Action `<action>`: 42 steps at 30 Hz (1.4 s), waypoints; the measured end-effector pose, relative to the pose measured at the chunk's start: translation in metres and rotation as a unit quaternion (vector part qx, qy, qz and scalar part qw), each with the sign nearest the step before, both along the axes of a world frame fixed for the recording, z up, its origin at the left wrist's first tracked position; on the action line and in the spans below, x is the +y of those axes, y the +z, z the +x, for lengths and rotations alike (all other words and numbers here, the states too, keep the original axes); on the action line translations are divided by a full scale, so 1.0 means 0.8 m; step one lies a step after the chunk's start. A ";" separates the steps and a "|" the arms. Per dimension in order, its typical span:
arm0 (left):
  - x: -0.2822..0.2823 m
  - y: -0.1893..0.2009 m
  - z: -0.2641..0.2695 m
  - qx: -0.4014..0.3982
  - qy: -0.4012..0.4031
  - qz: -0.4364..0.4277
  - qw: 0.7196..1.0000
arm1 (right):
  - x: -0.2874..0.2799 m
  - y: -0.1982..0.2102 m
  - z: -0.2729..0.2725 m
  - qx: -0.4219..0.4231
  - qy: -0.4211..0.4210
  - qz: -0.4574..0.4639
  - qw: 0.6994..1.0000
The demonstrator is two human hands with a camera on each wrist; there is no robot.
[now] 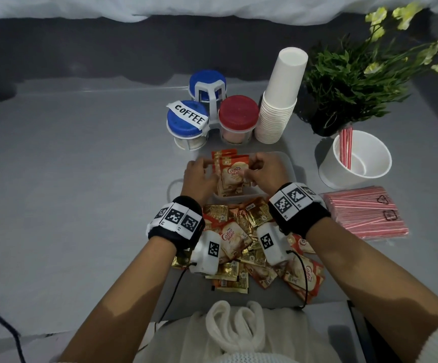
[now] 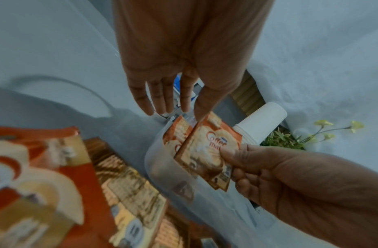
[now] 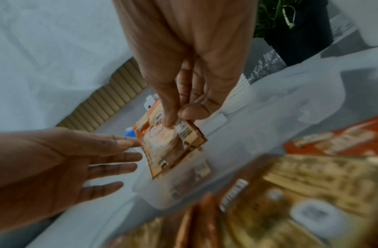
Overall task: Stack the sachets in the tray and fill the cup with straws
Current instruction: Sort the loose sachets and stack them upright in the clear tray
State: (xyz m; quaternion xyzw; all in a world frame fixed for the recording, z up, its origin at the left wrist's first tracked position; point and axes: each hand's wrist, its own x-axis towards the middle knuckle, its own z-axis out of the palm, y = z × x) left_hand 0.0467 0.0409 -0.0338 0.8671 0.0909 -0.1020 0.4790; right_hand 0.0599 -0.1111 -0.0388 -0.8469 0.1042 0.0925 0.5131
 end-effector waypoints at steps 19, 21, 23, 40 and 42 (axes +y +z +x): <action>-0.011 -0.022 0.000 0.050 -0.019 0.028 0.998 | 0.018 -0.028 0.006 0.015 0.023 -0.122 0.992; -0.010 -0.025 0.001 0.055 -0.035 0.037 0.997 | 0.018 -0.025 0.004 0.018 0.042 -0.114 0.992; -0.009 -0.032 0.003 0.057 -0.058 0.044 0.996 | 0.019 -0.021 0.000 0.024 0.049 -0.106 0.993; -0.016 -0.038 0.004 0.050 -0.075 0.086 0.992 | 0.051 -0.022 0.004 0.131 -0.018 0.063 0.989; -0.016 -0.037 0.005 0.051 -0.072 0.086 0.992 | 0.051 -0.021 0.005 0.128 -0.002 0.067 0.989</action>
